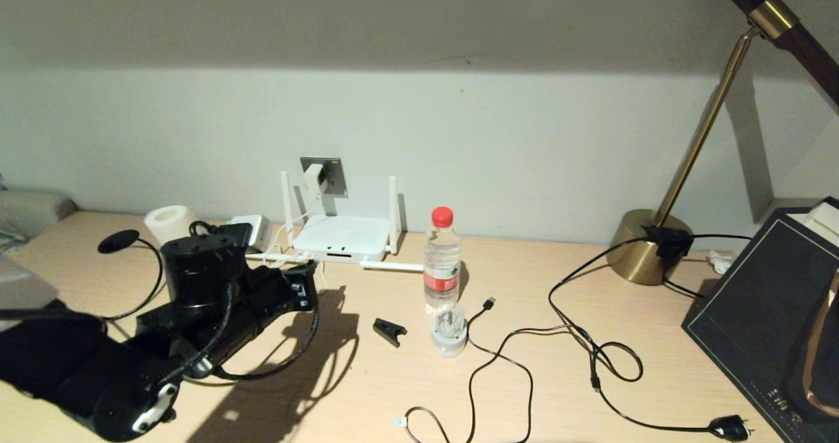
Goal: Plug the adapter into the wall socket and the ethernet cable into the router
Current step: Align cable and router interface
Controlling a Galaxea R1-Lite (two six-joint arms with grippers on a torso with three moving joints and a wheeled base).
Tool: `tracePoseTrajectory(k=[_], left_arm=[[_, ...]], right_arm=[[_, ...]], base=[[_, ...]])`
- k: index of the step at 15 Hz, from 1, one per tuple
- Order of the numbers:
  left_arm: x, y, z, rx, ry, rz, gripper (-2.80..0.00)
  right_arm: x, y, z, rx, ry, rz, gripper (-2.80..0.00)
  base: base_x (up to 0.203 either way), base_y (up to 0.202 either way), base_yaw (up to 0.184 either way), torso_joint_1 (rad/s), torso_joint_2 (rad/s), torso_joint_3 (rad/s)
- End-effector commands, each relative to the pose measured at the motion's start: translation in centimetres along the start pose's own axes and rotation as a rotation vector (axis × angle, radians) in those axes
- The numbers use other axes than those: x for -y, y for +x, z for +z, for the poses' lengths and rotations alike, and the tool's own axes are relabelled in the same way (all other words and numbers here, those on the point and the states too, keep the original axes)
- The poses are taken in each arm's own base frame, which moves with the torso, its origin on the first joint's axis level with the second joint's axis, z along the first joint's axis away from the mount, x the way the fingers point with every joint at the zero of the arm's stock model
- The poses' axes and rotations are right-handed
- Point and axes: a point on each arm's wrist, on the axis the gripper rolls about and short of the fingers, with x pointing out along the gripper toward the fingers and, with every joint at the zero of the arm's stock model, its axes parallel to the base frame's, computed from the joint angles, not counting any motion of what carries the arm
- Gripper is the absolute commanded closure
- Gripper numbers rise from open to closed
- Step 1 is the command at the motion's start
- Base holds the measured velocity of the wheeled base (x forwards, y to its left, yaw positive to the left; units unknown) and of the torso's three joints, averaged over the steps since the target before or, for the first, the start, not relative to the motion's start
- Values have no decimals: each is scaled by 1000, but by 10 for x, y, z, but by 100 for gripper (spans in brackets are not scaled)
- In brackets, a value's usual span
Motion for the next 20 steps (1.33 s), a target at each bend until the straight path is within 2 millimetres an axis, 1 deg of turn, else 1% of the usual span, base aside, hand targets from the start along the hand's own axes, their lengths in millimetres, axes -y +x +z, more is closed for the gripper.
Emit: tracePoseTrajectory(k=[1, 4, 5, 7, 11, 17, 20], left_arm=[[-6, 17, -12, -26, -3, 12, 0], [-16, 33, -21, 14, -12, 22, 0], [-17, 38, -28, 6, -9, 25, 0], [-20, 47, -33, 13, 3, 30, 0], [-22, 64, -30, 38, 1, 9, 0], [-32, 92, -42, 25, 2, 6, 0], [-36, 100, -43, 15, 0, 13, 0]], right_arm=[[0, 1, -2, -11, 0, 1, 0], [0, 1, -2, -11, 0, 1, 0], [0, 1, -2, -11, 0, 1, 0], [0, 1, -2, -11, 0, 1, 0], [0, 1, -2, -11, 0, 1, 0], [0, 1, -2, -11, 0, 1, 0], [0, 1, -2, -11, 0, 1, 0]], base=[[0, 0, 0, 0, 0, 0], [0, 0, 0, 0, 0, 0], [0, 0, 0, 0, 0, 0], [0, 0, 0, 0, 0, 0], [0, 0, 0, 0, 0, 0], [0, 0, 0, 0, 0, 0], [0, 0, 0, 0, 0, 0]])
